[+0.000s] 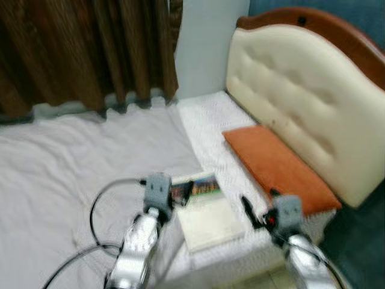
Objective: Clean up the room
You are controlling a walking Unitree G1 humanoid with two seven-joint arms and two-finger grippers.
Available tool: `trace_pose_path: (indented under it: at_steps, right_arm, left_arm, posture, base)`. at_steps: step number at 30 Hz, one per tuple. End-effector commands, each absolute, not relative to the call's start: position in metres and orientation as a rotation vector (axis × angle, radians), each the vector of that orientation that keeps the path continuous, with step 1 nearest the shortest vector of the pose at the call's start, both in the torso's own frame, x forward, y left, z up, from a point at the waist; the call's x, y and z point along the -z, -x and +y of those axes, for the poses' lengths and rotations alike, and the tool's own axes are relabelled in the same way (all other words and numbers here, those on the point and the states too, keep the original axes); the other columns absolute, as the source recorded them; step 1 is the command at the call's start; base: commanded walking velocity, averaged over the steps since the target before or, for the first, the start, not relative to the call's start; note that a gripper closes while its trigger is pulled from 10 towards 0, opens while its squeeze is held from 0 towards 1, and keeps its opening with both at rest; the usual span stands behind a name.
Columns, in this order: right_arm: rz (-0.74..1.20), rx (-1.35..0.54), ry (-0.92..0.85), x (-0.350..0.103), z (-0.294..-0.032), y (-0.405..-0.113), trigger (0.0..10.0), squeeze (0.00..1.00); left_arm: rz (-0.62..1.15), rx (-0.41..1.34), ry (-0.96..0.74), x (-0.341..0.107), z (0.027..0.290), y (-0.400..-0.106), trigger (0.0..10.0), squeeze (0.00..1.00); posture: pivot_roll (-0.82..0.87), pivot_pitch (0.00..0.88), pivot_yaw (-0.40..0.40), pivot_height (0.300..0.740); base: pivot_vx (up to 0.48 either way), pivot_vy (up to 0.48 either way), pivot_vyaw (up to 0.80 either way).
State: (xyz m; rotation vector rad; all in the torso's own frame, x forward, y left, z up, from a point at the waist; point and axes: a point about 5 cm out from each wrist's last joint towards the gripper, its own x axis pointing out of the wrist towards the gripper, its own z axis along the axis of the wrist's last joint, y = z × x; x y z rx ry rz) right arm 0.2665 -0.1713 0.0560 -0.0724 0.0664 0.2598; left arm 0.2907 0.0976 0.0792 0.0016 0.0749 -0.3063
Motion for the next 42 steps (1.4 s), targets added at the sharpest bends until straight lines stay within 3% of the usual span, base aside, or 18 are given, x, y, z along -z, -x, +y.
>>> trace_pose_path:
  at_steps: [1, 28, 35, 40, 42]
  right_arm:
    - [0.060, -0.256, 0.094, -0.058, -0.176, -0.267, 10.0, 0.00]
    - [0.065, -0.258, 0.107, -0.057, -0.180, -0.264, 10.0, 0.00]
    - [0.082, -0.277, 0.117, -0.054, -0.177, -0.261, 10.0, 0.00]
    - [0.112, -0.300, 0.091, -0.050, -0.173, -0.253, 10.0, 0.00]
    - [0.135, -0.322, 0.081, -0.047, -0.169, -0.242, 10.0, 0.00]
  left_arm:
    - [0.090, 0.308, 0.000, -0.077, 0.094, -0.290, 10.0, 0.00]
    - [0.130, 0.265, -0.001, -0.070, 0.100, -0.290, 10.0, 0.00]
    - [0.153, 0.221, 0.015, -0.066, 0.109, -0.294, 10.0, 0.00]
    - [0.245, 0.227, 0.039, -0.052, 0.117, -0.301, 10.0, 0.00]
    - [0.329, 0.227, 0.049, -0.036, 0.121, -0.305, 10.0, 0.00]
  posture:
    - [-0.07, 0.083, 0.002, 0.740]
    - [-0.07, 0.104, 0.004, 0.740]
    - [-0.08, 0.109, 0.004, 0.740]
    - [-0.08, 0.153, -0.005, 0.740]
    - [-0.10, 0.232, -0.016, 0.740]
  base:
    - [0.000, 0.000, 0.00]
    - [0.293, -0.376, 0.00]
    - [0.316, -0.357, 0.60]
    - [0.085, 0.000, 0.10]
    - [0.000, 0.000, 0.00]
